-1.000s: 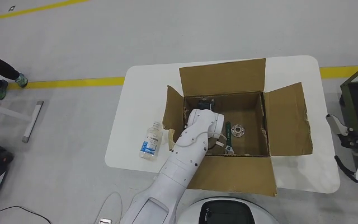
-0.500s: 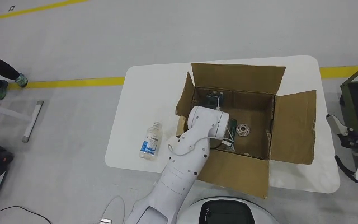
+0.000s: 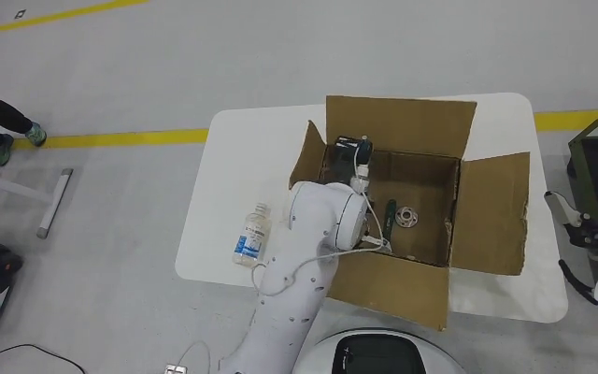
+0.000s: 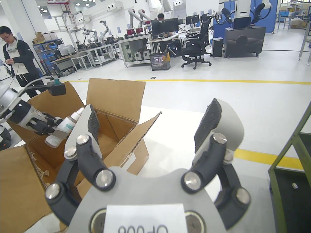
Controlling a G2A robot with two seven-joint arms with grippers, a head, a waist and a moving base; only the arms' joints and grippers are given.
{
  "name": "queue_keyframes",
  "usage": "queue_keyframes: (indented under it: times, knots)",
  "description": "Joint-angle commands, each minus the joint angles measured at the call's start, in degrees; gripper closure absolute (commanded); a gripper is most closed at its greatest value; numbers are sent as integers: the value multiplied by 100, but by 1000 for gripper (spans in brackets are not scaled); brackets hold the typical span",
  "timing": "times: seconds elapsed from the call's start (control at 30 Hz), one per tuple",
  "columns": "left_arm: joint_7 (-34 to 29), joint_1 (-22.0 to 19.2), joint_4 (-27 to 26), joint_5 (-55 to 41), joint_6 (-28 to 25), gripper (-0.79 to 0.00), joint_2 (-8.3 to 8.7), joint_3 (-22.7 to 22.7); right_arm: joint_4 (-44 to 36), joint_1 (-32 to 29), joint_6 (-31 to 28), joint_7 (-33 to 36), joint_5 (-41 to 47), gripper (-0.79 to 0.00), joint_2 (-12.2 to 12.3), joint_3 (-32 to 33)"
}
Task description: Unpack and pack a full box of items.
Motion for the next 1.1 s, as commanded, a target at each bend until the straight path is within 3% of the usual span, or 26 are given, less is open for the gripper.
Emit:
queue_keyframes:
  times: [0.0,0.23,0.57,0.8,1.07]
  knots:
    - [0,76,-322,155,-49,0,35,-152,0,0,0,0,0,-785,0,0]
    - [0,368,-1072,685,-316,0,134,-718,0,0,0,0,0,-785,0,0]
    - [0,434,-1019,908,-392,0,122,-1029,0,0,0,0,0,-785,0,0]
    - [0,320,-625,527,-246,0,106,-1349,0,0,0,0,0,-785,0,0]
    - [0,198,-574,606,-274,0,130,-1501,0,0,0,0,0,-785,0,0]
